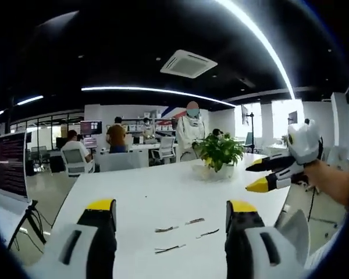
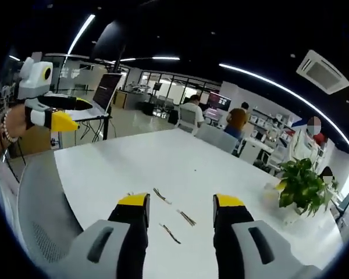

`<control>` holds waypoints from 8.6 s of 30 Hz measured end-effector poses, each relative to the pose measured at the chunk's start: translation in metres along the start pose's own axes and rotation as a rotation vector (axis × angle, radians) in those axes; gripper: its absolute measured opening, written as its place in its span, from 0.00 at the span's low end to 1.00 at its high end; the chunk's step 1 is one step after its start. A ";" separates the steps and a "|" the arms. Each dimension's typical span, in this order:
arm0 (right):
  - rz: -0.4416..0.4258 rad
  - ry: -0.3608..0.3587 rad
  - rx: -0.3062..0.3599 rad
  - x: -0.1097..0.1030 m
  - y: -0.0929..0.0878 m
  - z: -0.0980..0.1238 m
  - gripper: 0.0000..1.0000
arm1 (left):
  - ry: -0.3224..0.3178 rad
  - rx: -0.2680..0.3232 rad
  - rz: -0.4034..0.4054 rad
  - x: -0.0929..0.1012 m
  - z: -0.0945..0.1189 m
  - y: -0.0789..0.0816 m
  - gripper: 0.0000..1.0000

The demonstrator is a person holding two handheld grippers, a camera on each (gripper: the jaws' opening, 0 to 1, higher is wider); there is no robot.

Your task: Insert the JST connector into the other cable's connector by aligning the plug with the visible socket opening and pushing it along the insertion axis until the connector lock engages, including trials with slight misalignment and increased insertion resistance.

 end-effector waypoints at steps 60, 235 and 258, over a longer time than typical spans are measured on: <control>0.255 0.466 -0.082 0.069 -0.065 -0.185 0.28 | -0.544 -0.154 -0.055 -0.025 -0.214 -0.116 0.78; 0.030 0.905 0.176 0.027 -0.072 -0.183 0.03 | -1.131 -0.169 -0.166 0.035 -0.223 -0.127 0.00; -0.067 0.858 0.129 0.022 -0.066 -0.179 0.05 | -1.090 -0.170 -0.197 0.035 -0.221 -0.121 0.00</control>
Point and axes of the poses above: the point that each gripper's makers call its tool centre point, and the gripper's own axes: z roughly backward along the fingers, x roughly to its right, y roughly out of its top, the point moved 5 cm from there along z, roughly backward along the fingers, and after that the axes turned 4 degrees about y, right-handed, at the moved point
